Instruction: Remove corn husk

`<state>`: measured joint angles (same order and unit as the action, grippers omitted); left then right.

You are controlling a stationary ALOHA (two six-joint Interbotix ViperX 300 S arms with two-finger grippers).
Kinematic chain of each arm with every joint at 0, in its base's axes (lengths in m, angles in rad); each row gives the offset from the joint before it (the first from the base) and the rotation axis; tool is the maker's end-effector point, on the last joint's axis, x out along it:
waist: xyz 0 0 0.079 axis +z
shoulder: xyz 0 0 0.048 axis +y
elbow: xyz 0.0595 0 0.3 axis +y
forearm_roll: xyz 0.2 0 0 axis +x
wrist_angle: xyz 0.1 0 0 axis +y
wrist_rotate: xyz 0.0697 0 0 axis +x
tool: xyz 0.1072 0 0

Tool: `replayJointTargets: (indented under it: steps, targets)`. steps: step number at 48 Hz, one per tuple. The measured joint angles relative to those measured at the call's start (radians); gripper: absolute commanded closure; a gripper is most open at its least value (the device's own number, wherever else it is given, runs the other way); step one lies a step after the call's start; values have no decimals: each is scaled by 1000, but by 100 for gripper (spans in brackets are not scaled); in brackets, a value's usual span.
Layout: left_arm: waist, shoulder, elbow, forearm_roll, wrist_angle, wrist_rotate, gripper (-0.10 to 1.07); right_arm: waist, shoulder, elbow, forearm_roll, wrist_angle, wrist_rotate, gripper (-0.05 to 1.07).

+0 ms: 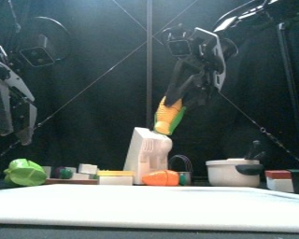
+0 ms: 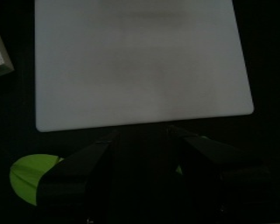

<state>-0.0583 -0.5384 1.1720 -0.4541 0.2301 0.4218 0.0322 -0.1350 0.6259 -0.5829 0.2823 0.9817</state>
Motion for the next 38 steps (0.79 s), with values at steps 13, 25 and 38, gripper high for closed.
replayJointTargets:
  steps: [13,25,38]
  targets:
    - [31,0,-2,67,-256,2,13,5,0,0,-101,0,-3,46]
    - [77,20,-58,114,-632,9,13,34,0,-3,-276,5,-2,46]
    - [124,132,-149,153,-750,3,13,38,0,-21,-331,23,-2,46]
